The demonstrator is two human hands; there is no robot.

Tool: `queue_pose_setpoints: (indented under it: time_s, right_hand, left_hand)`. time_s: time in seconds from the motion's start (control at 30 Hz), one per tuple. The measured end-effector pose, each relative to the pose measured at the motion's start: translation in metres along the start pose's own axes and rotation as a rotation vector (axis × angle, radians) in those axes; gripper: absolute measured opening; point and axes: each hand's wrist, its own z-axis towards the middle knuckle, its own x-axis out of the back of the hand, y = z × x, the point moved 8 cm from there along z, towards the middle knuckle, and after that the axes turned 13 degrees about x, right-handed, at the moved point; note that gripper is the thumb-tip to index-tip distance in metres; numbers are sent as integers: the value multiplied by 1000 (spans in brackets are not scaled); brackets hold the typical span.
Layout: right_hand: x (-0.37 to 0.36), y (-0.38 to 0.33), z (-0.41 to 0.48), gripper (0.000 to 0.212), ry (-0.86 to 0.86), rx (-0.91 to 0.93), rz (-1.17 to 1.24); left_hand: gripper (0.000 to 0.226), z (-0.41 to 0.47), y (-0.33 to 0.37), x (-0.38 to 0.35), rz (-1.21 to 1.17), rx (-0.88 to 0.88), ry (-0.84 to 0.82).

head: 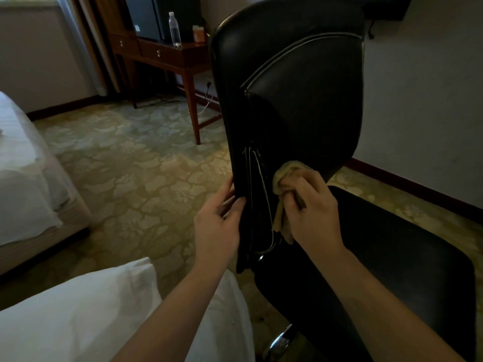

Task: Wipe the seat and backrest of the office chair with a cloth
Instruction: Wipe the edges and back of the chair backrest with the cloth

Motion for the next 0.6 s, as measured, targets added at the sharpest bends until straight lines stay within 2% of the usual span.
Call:
queue_pose_setpoints:
  time_s: [0.17,0.37,0.47,0.6]
  right_hand:
    - [6,6,5,22,-37,31,44]
    - [13,-7,37,24,24,112,-8]
    - [5,-4,16,24,-15,128,7]
    - [-4,16,-17,15,-148,47,-24]
  left_hand:
    - [52,-2,0,-1,9,-16,5]
    - [52,-2,-1,-1,1,-19,-6]
    - [50,-1,-1,-1,7,-24,-3]
    - [50,-2,-1,-2,3,-13,0]
